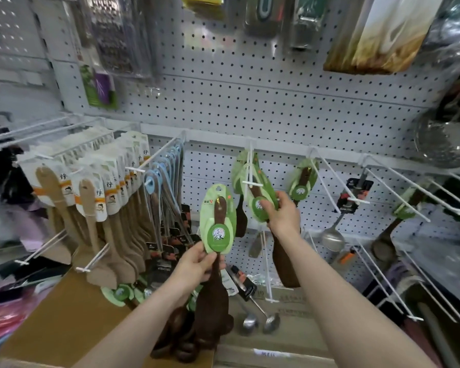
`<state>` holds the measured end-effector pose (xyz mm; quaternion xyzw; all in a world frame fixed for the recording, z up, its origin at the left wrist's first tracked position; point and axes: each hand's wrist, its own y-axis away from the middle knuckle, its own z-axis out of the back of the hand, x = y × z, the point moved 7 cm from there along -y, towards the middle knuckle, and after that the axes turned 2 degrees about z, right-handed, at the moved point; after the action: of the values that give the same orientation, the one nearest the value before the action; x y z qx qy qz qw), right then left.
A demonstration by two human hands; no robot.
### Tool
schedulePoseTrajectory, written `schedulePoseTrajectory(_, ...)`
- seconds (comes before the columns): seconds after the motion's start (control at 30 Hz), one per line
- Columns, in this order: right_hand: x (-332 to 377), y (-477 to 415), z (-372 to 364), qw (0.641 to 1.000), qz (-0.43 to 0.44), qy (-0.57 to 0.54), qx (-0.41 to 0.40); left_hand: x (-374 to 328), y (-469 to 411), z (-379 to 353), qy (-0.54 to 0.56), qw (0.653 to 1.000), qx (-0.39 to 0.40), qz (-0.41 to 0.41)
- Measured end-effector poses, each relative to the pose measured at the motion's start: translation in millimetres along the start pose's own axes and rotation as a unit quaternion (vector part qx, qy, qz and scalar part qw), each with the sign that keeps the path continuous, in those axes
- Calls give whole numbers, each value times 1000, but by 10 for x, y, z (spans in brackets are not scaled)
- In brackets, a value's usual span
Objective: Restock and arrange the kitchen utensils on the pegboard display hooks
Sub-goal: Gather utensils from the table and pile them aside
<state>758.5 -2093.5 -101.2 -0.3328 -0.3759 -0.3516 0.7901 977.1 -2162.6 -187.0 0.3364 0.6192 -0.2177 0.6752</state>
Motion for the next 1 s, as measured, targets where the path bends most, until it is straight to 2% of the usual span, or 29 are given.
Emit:
schedulePoseTrajectory(0.2,-114,-258,-111,1000,-21,-9,-8,19,-104,29,17,1000,15,2)
schedulePoseTrajectory(0.33,-220,-62,-119,997,-49,-32,-53,65,-82,8,11,999,34,-2)
schedulePoseTrajectory(0.4,-210,165,-126,997,-20,-43,-68,99,-32,-39,12,999,41,0)
schedulePoseTrajectory(0.63,1,931,-253,990,76,-118,-22,267,141,-172,16,998,61,8)
schedulePoseTrajectory(0.77,246,1092,-134,986,136,-94,-32,185,222,-294,36,996,78,-24)
schedulePoseTrajectory(0.87,366,1085,-27,984,158,-76,-42,114,200,-333,63,993,90,-38)
schedulePoseTrajectory(1.0,469,1014,45,982,156,-92,-51,24,133,-340,29,995,91,-36)
